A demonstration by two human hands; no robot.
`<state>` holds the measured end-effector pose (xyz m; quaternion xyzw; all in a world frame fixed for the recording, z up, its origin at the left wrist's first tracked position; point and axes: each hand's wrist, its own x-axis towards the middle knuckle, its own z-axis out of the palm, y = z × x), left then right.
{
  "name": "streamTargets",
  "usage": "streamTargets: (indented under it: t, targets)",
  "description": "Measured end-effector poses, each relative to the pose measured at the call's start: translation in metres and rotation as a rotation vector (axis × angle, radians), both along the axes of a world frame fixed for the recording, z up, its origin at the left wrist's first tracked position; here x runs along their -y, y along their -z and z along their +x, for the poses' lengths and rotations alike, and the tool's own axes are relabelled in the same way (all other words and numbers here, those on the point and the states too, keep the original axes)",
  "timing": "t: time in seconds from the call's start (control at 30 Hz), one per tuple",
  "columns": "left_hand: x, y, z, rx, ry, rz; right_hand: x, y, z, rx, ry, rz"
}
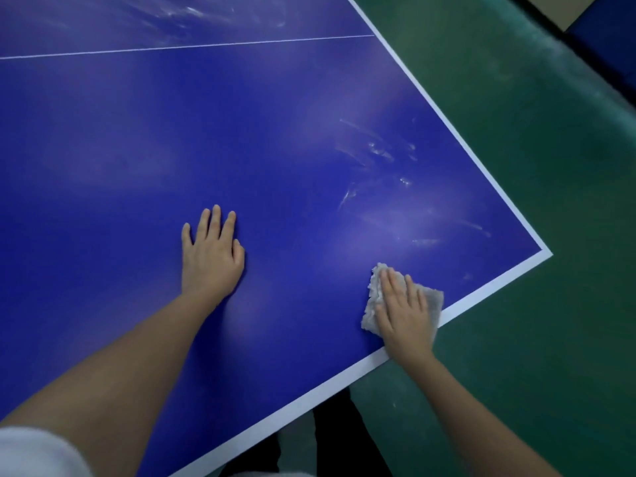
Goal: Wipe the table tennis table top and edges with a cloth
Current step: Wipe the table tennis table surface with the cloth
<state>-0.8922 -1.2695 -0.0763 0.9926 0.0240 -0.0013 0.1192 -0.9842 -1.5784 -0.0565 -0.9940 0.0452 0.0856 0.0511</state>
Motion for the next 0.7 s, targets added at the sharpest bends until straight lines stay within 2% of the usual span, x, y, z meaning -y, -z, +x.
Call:
streamTargets:
  t: [0.07, 0.17, 0.2, 0.3, 0.4, 0.47, 0.57, 0.63, 0.7]
  targets:
    - [0.0, 0.0, 0.0, 0.0, -0.005, 0.003, -0.036, -0.004, -0.011, 0.035, -0.132, 0.01]
    - [0.0, 0.001, -0.001, -0.007, -0.015, 0.008, -0.098, -0.003, -0.046, -0.044, -0.62, 0.033]
    - [0.0, 0.001, -0.002, -0.003, -0.019, 0.004, -0.106, -0.004, -0.052, -0.069, -0.706, 0.06]
    - [0.002, -0.001, 0.004, 0.026, -0.072, -0.028, -0.092, -0.002, -0.043, -0.082, -0.881, 0.052]
    - [0.024, -0.008, 0.016, 0.048, -0.247, -0.034, -0.043, -0.002, -0.012, -0.113, -1.062, 0.032]
    - [0.05, -0.012, 0.027, 0.04, -0.373, -0.035, -0.008, -0.002, 0.03, -0.096, -1.087, 0.075]
    - [0.09, -0.006, 0.055, -0.008, -0.465, -0.042, 0.024, 0.0, 0.132, -0.023, -1.005, 0.066]
    - [0.107, -0.001, 0.075, -0.023, -0.51, -0.036, 0.031, 0.003, 0.212, 0.07, -0.893, 0.069]
    - [0.117, 0.003, 0.085, -0.029, -0.528, -0.004, 0.034, 0.007, 0.282, 0.053, -0.722, 0.051]
